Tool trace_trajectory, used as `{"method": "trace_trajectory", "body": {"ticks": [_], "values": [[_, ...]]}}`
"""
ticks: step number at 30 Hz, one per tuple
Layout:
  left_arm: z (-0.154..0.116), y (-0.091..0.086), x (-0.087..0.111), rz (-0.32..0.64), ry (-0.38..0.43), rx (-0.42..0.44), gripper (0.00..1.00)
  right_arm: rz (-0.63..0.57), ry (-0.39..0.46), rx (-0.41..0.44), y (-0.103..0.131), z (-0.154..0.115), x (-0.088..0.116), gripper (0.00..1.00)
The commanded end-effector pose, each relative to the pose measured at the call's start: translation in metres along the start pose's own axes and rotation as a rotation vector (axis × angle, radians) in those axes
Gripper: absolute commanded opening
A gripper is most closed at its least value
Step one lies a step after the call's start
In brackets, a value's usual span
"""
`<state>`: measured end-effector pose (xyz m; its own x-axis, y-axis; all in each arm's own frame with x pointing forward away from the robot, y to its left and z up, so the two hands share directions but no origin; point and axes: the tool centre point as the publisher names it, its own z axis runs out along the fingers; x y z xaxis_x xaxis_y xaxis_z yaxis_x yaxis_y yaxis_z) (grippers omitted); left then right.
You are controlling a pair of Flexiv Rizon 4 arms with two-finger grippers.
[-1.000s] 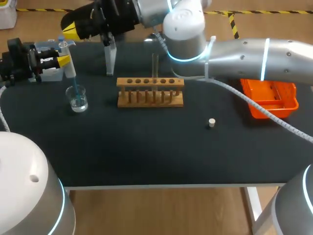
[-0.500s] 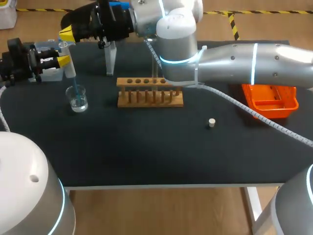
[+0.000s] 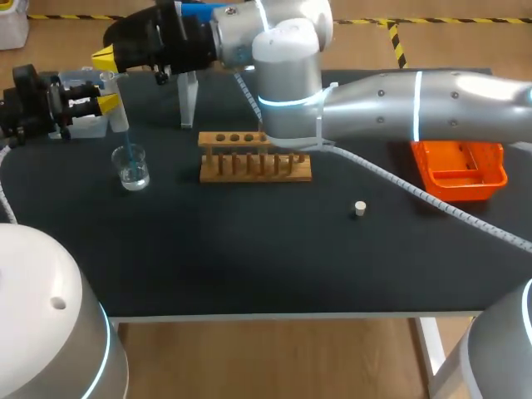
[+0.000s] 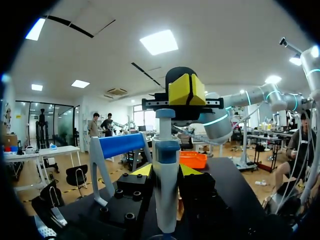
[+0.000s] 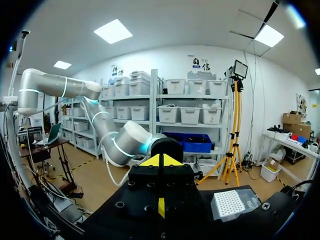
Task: Invert the test tube, pick up the pipette, mount the tip to pipette, aspirate from beaker and dispense into the tube, eject the tip, return the pipette, and cap with the stopper.
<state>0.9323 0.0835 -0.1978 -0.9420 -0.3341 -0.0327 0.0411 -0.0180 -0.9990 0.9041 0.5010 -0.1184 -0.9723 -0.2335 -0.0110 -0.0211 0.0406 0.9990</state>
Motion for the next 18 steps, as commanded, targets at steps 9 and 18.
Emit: {"method": "trace_trajectory", "body": {"ticks": [9, 18], "values": [[-0.0007, 0.0004, -0.0006, 0.001, 0.004, 0.002, 0.0, 0.016, -0.006, -0.012, -0.0075, 0.0074, -0.01, 0.0], [-0.0007, 0.0004, -0.0006, 0.001, 0.004, 0.002, 0.0, 0.023, -0.017, -0.017, -0.0103, 0.0052, -0.0115, 0.0]]}}
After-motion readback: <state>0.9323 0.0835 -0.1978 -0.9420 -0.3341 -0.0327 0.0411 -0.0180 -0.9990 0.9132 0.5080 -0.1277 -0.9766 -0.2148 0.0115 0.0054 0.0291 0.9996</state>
